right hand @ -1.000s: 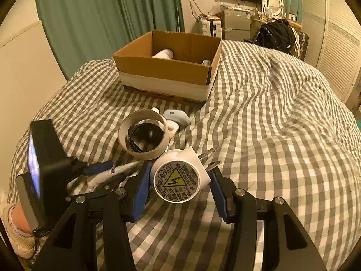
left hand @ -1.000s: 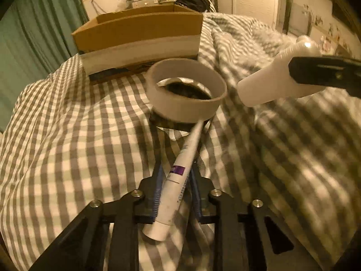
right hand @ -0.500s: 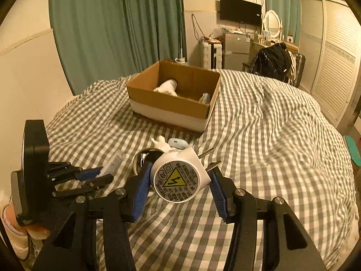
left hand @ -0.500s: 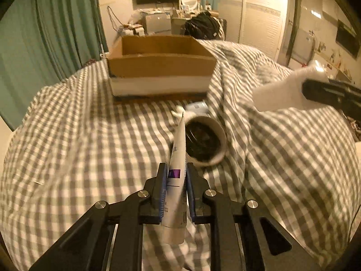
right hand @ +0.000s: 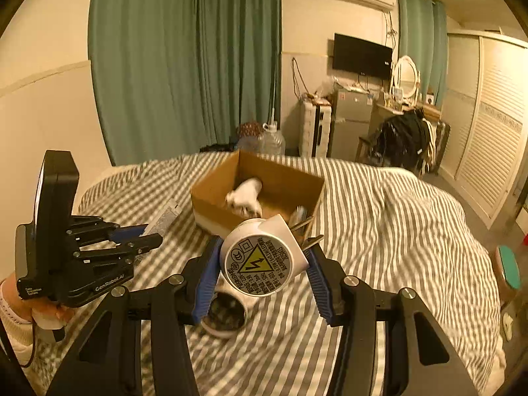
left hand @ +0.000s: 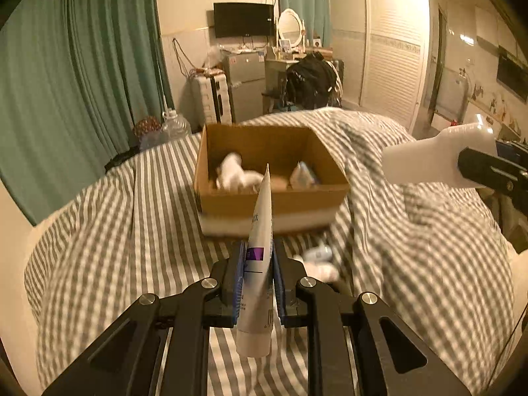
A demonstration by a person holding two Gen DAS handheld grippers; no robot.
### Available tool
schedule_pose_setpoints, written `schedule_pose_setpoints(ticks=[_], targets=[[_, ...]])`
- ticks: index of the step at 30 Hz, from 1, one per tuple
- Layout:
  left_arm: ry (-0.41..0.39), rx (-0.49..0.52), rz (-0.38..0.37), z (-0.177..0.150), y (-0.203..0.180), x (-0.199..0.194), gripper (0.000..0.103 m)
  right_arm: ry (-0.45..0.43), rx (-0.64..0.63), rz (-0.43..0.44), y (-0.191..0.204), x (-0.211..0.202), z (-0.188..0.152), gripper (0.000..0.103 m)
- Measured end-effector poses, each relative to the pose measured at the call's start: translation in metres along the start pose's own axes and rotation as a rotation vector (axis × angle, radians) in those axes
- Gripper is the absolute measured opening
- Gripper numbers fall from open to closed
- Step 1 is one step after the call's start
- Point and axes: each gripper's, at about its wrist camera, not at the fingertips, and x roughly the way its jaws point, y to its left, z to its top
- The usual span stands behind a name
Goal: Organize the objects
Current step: 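Carry the hair dryer and lotion tube into the box and open both tools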
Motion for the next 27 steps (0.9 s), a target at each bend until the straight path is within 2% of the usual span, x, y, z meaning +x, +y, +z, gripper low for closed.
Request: schedule_pose_setpoints(ticks=[5, 9, 16, 21, 27], targets=[[-0.023, 0.021, 0.003, 0.040, 0.002, 0.015, 0.016, -0.016, 0.002, 0.023, -0.006, 0.021, 0.035, 0.050], [-0.035, 0.029, 0.005, 0.068, 0.006, 0.033, 0.016, -0.029, -0.002, 0.001, -0.012, 0.042, 0.062, 0.050], [-0.017, 0.030, 0.002, 0.109, 0.013, 0.087, 0.016, -0.020, 0.029, -0.001, -0.027, 0.100, 0.097, 0.050], [0.025, 0.013, 0.003, 0.120, 0.023, 0.137, 0.016, 0.018, 0.072, 0.004, -0.044, 0.157, 0.104, 0.050], [0.086, -0.011, 0.001, 0.115, 0.035, 0.190, 0.016, 0.099, 0.115, 0.006, -0.062, 0.216, 0.081, 0.050]])
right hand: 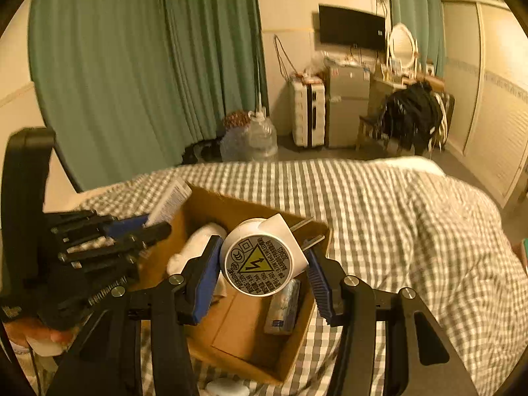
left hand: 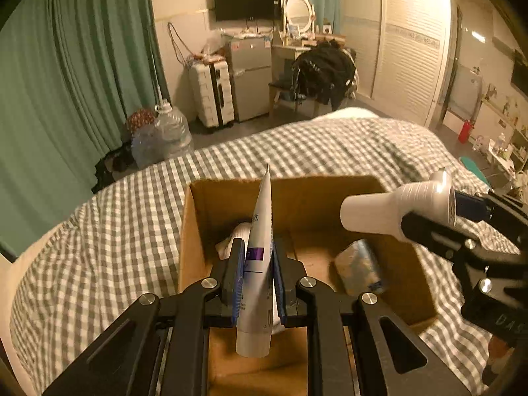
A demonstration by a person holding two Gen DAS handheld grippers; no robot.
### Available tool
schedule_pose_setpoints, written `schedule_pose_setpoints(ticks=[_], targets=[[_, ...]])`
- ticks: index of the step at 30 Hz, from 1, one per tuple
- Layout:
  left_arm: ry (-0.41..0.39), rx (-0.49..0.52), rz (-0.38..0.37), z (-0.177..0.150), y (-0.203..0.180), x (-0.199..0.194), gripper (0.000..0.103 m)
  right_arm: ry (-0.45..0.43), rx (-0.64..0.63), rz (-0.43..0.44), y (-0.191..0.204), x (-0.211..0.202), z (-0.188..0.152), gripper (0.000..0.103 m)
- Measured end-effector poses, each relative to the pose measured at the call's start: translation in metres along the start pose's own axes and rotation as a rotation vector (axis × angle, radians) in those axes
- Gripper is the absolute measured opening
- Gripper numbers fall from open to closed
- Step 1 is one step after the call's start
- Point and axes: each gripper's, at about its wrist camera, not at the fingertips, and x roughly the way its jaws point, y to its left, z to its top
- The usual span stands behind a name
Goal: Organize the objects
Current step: 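Carry the hair dryer and lotion tube into the box and open both tools, then grasp the white tape roll with the right tool while the left tool grasps the black plastic piece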
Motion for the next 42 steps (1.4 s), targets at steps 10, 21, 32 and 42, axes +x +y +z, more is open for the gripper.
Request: schedule_pose_setpoints(ticks=[10, 21, 32, 42], targets=[[0.059, 0.005, -0.023, -0.010, 0.001, 0.032, 0.019, 0.073, 0.000, 0.018, -0.014, 0.044, -0.020, 0.053], [-0.010, -0.002, -0.032, -0.013, 0.005, -0.046, 0.076, -0.085, -0.001, -0.036, 0.001, -0.045, 0.002, 0.073], [-0.116, -0.009, 0.047, -0.063, 0.015, -0.143, 0.092, -0.135, -0.076, -0.077, 0.038, -0.143, -0.008, 0.083], [-0.093, -0.069, 0.091, -0.144, 0.002, -0.155, 0.092, -0.046, -0.097, -0.042, 0.053, -0.148, -0.071, 0.084]])
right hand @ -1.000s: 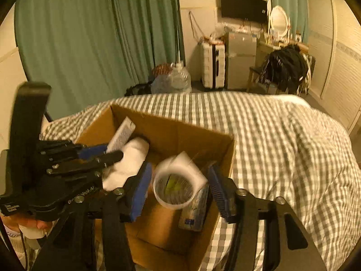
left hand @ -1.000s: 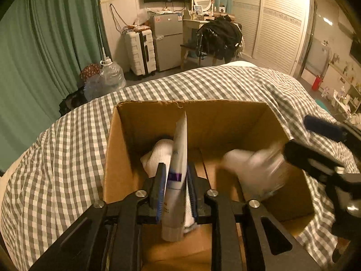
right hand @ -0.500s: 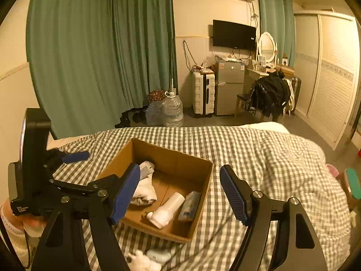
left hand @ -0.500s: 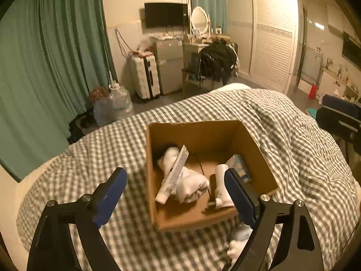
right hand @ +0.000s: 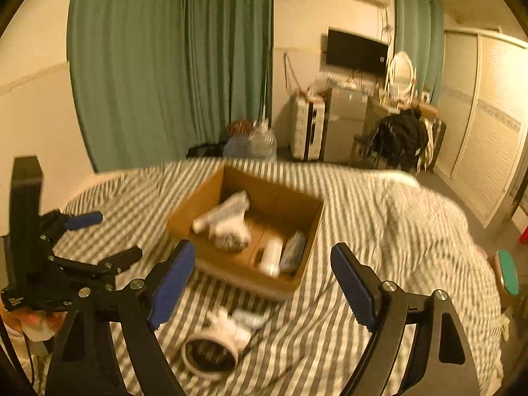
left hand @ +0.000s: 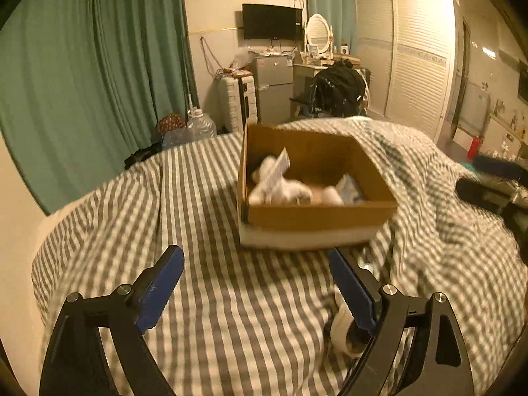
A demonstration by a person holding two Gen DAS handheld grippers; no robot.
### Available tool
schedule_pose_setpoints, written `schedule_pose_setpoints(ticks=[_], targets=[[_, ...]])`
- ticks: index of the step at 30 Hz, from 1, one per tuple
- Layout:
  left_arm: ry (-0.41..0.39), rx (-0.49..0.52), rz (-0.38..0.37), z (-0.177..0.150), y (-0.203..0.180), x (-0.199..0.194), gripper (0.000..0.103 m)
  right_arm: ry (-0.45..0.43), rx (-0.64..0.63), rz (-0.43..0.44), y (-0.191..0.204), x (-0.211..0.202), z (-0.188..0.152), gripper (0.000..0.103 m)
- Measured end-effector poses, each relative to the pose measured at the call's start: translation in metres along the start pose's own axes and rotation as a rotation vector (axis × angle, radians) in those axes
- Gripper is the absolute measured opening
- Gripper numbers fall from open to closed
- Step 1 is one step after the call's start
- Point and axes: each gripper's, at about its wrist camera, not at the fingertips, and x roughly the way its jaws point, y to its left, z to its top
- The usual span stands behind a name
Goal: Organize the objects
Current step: 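Grasp the white tape roll with the right tool while the left tool grasps the black plastic piece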
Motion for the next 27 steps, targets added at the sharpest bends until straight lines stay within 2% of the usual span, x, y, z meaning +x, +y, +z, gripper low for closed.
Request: schedule_pose_setpoints(ticks=[3, 5, 9, 12, 14, 19, 23, 25, 27], targets=[[0.018, 0.008, 0.009, -0.027, -0.008, 0.008, 0.092, 0.071, -0.009, 0.000, 0.004, 0.017, -0.036, 0.084], [0.028, 0.015, -0.015, -0.044, -0.013, 0.015, 0.092, 0.134, -0.008, 0.009, 0.007, 0.032, -0.059, 0.084], [0.105, 0.049, -0.063, -0.076, -0.027, 0.037, 0.092, 0.246, 0.051, 0.072, 0.005, 0.061, -0.099, 0.084], [0.147, 0.069, -0.078, -0.090, -0.034, 0.049, 0.092, 0.302, 0.036, 0.078, 0.011, 0.077, -0.115, 0.081], [0.163, 0.076, -0.065, -0.094, -0.035, 0.054, 0.092, 0.329, 0.026, 0.080, 0.013, 0.085, -0.124, 0.073], [0.174, 0.053, -0.071, -0.094, -0.030, 0.060, 0.092, 0.378, 0.060, 0.102, 0.007, 0.101, -0.134, 0.043], [0.180, 0.064, -0.059, -0.095, -0.031, 0.062, 0.092, 0.406, 0.047, 0.110, 0.010, 0.113, -0.135, 0.030], [0.181, 0.072, -0.053, -0.097, -0.034, 0.065, 0.092, 0.416, 0.033, 0.109, 0.014, 0.119, -0.136, 0.019], [0.184, 0.074, -0.050, -0.097, -0.034, 0.066, 0.092, 0.425, 0.028, 0.110, 0.016, 0.123, -0.137, 0.012]])
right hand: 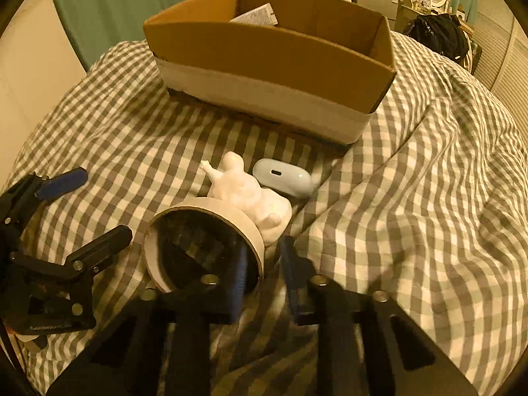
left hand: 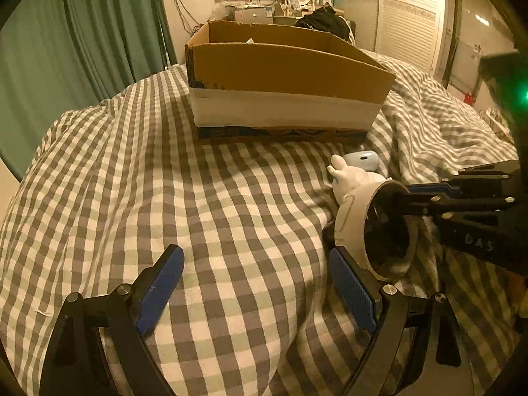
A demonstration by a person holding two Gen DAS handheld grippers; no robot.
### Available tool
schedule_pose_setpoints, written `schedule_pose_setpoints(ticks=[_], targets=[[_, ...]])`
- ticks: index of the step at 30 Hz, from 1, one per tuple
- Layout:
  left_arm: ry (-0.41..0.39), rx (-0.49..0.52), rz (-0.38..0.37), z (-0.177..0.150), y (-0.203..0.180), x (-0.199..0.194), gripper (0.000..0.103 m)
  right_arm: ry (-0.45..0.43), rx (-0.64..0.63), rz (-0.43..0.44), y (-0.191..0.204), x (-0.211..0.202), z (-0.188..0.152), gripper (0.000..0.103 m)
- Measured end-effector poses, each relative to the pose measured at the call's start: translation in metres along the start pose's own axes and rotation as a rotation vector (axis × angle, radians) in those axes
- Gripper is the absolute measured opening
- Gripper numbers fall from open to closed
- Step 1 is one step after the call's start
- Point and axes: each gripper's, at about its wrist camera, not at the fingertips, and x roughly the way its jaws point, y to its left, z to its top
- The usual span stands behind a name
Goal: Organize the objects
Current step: 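Grasp the white tape roll with the right tool while the left tool grasps the black plastic piece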
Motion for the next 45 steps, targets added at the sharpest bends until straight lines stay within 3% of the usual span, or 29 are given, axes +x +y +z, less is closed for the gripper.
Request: schedule_pose_setpoints(ticks=[1, 12, 20, 37, 40, 43, 45], targets=[[0.002, 0.000, 0.001, 0.000, 0.000, 0.000, 0.092, -0.004, -0.001, 0.007, 0.000, -0.001, 0.000, 0.008], [0.006, 0.013, 0.032, 0.002, -0.007, 0.002, 0.092, -0.160, 0.035, 0.019, -0.007, -0.053, -0.003, 0.008], [0.034, 0.029, -0.066, 0.009, -0.033, 0.008, 0.092, -0.262, 0.101, -0.002, -0.031, -0.089, -0.001, 0.008], [0.079, 0.207, -0.158, 0.027, -0.097, 0.050, 0.092, -0.260, 0.212, -0.008, -0.073, -0.083, -0.011, 0.008], [0.072, 0.201, -0.204, 0.033, -0.098, 0.050, 0.080, -0.263, 0.228, -0.017, -0.079, -0.084, -0.012, 0.008], [0.063, 0.204, -0.221, 0.036, -0.101, 0.051, 0.075, -0.263, 0.243, -0.026, -0.086, -0.085, -0.012, 0.008], [0.076, 0.216, -0.233, 0.035, -0.102, 0.052, 0.054, -0.255, 0.255, -0.031, -0.089, -0.082, -0.013, 0.008]])
